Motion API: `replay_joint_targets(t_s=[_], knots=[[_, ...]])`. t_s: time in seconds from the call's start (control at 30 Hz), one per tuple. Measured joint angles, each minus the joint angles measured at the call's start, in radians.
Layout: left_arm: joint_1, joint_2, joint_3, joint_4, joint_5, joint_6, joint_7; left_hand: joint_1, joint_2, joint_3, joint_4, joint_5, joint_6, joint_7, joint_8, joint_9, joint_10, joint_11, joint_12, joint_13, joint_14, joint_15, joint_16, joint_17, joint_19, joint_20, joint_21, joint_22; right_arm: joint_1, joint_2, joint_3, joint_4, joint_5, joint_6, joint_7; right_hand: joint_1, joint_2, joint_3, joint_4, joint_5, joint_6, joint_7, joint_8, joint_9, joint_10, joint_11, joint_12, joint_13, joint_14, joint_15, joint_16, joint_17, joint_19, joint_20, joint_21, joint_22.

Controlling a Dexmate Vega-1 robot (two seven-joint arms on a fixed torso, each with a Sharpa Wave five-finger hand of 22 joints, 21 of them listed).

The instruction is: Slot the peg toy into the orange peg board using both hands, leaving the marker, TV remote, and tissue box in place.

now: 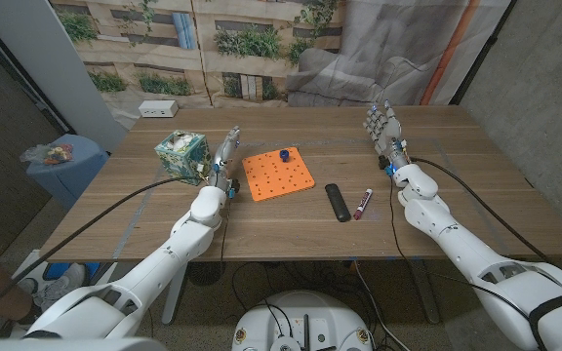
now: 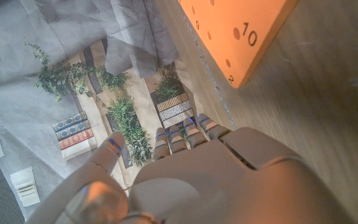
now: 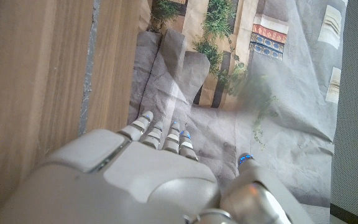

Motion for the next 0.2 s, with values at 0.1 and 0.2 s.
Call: replay_joint_targets(t_s=[0.1,0.2], knots=[[-0.011,-0.011,-0.005,0.029,-0.035,-0.019,-0.039,-0.002,-0.002,-0.008,0.000,0.000,-0.006,-0.006,0.000,0.000,-0.005,-0.003,0.000,0.000,-0.006,-0.002,0.000,0.001,-0.007,-0.003,0.000,0.000,-0.004,0.009,0.005,0.008,0.015,0.000,0.001,-0.013,-0.003,-0.003,0.003,0.000,-0.004,0.017,0.000,0.000,-0.007,0.007,0.000,0.000,-0.006,0.005,0.000,0.001,-0.004,-0.004,0.000,0.000],[-0.017,-0.019,-0.006,0.049,-0.065,-0.034,-0.072,-0.012,-0.004,-0.014,0.006,0.000,-0.009,-0.009,0.001,0.000,-0.007,-0.004,0.000,0.000,-0.007,-0.003,0.000,0.003,-0.007,-0.003,0.000,0.000,-0.005,0.027,0.013,0.030,0.028,0.006,0.006,-0.018,-0.008,-0.005,0.005,0.000,0.000,0.021,0.000,0.000,-0.007,0.007,0.000,0.000,-0.007,0.004,0.000,0.003,-0.003,-0.003,0.005,0.000]])
